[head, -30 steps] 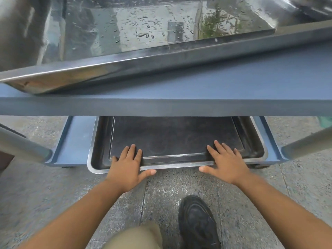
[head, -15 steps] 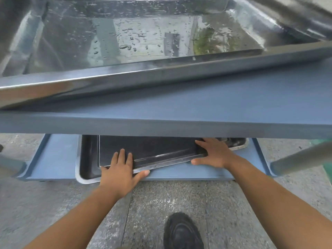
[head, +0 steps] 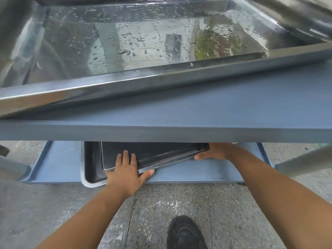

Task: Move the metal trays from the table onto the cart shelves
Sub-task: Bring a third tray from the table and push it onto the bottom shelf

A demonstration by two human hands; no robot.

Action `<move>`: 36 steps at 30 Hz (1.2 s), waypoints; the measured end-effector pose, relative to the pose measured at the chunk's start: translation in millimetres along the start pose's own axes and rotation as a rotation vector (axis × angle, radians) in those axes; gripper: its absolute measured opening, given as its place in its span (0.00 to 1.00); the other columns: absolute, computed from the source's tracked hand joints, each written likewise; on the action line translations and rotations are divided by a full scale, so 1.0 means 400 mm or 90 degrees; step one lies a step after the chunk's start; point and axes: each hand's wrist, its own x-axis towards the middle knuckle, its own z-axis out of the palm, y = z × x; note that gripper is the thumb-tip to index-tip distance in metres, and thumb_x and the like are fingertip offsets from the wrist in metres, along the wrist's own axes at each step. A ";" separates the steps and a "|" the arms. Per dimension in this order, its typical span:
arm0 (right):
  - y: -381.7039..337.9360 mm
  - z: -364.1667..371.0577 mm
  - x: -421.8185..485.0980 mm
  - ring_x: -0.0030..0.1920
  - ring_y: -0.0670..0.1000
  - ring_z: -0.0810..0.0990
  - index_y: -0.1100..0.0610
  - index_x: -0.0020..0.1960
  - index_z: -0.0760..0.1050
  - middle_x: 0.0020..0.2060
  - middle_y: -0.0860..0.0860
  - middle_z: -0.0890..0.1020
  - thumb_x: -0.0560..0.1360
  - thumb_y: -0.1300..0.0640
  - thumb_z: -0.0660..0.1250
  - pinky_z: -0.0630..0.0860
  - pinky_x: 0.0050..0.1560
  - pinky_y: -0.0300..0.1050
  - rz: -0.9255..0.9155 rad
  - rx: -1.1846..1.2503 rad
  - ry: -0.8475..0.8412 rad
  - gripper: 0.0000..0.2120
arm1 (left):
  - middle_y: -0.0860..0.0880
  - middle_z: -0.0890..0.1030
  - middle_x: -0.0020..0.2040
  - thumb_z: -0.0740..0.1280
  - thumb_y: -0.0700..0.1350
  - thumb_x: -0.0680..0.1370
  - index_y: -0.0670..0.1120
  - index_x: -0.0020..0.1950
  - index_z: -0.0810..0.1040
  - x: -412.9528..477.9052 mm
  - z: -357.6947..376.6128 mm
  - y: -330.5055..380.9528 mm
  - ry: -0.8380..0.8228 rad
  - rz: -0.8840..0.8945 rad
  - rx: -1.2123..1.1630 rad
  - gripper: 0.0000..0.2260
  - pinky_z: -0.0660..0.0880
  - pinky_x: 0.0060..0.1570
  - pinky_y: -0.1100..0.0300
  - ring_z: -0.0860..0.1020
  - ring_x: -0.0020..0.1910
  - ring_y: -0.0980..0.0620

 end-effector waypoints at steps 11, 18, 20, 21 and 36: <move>0.010 0.004 -0.006 0.61 0.49 0.73 0.45 0.66 0.71 0.62 0.43 0.75 0.60 0.30 0.75 0.69 0.63 0.48 0.045 0.032 -0.023 0.39 | 0.48 0.41 0.82 0.37 0.82 0.60 0.48 0.81 0.45 -0.003 -0.005 0.005 -0.027 -0.002 -0.011 0.57 0.62 0.69 0.30 0.40 0.80 0.46; -0.075 0.055 -0.108 0.61 0.55 0.78 0.53 0.60 0.76 0.54 0.49 0.79 0.75 0.42 0.69 0.72 0.59 0.46 0.145 0.009 0.084 0.19 | 0.45 0.45 0.82 0.58 0.71 0.75 0.46 0.81 0.45 -0.062 -0.067 0.003 -0.110 0.019 0.000 0.45 0.56 0.72 0.31 0.46 0.80 0.42; -0.126 0.064 -0.158 0.60 0.59 0.78 0.56 0.61 0.75 0.57 0.55 0.80 0.77 0.43 0.66 0.74 0.57 0.48 0.129 -0.133 0.139 0.20 | 0.44 0.53 0.80 0.61 0.63 0.78 0.45 0.80 0.50 -0.118 -0.088 0.013 -0.070 0.044 0.005 0.39 0.59 0.72 0.32 0.54 0.78 0.41; -0.151 0.066 -0.186 0.62 0.60 0.76 0.58 0.63 0.73 0.60 0.57 0.79 0.77 0.44 0.66 0.73 0.59 0.49 0.113 -0.147 0.144 0.22 | 0.44 0.58 0.79 0.62 0.60 0.78 0.45 0.79 0.54 -0.151 -0.102 0.016 -0.053 0.059 0.004 0.35 0.61 0.71 0.33 0.58 0.77 0.41; -0.575 -0.172 -0.797 0.51 0.60 0.80 0.62 0.52 0.78 0.49 0.59 0.83 0.78 0.47 0.65 0.74 0.48 0.48 0.063 -0.056 -0.032 0.17 | 0.42 0.83 0.51 0.62 0.46 0.78 0.42 0.55 0.79 -0.694 -0.606 0.004 -0.031 0.144 -0.126 0.11 0.78 0.51 0.50 0.80 0.51 0.41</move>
